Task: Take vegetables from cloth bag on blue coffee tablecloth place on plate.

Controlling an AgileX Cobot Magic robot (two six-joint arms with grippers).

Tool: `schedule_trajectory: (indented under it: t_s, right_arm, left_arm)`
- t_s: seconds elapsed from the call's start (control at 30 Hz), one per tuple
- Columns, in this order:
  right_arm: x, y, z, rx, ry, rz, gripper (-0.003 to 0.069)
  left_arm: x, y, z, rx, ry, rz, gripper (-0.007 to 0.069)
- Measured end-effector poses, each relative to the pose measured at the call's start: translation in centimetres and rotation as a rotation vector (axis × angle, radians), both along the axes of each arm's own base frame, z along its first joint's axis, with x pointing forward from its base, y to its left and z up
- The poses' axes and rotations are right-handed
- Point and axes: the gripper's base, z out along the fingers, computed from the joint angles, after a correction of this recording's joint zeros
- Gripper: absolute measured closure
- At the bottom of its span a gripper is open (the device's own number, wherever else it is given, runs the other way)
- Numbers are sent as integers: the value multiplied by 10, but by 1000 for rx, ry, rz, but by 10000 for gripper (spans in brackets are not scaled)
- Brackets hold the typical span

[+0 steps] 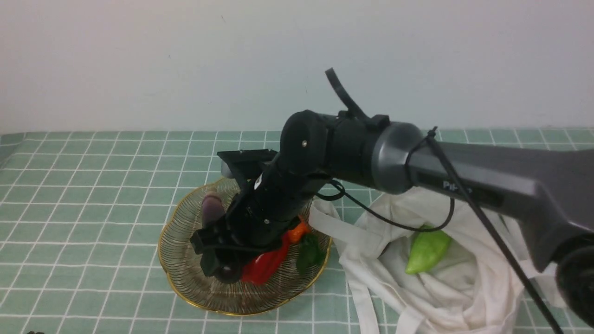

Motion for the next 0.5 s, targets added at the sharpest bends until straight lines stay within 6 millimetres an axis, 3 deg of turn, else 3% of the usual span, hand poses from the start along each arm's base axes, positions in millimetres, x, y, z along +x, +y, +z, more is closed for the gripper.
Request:
schedule_trajectory:
  t_s: [0.13, 0.27, 0.33, 0.43, 0.5]
  right_arm:
    - [4, 4, 11, -10, -7, -6, 85]
    - [8, 0, 32, -65, -63, 7, 21]
    - [8, -5, 44, -105, -91, 14, 38]
    - [6, -16, 69, -159, -150, 5, 139]
    - [1, -32, 98, -221, -213, -26, 277]
  left_arm:
    - [0, 0, 0, 0, 0, 0, 632]
    - [0, 0, 0, 0, 0, 0, 632]
    - [0, 0, 0, 0, 0, 0, 632]
    - [0, 0, 0, 0, 0, 0, 632]
    - [0, 0, 0, 0, 0, 0, 632]
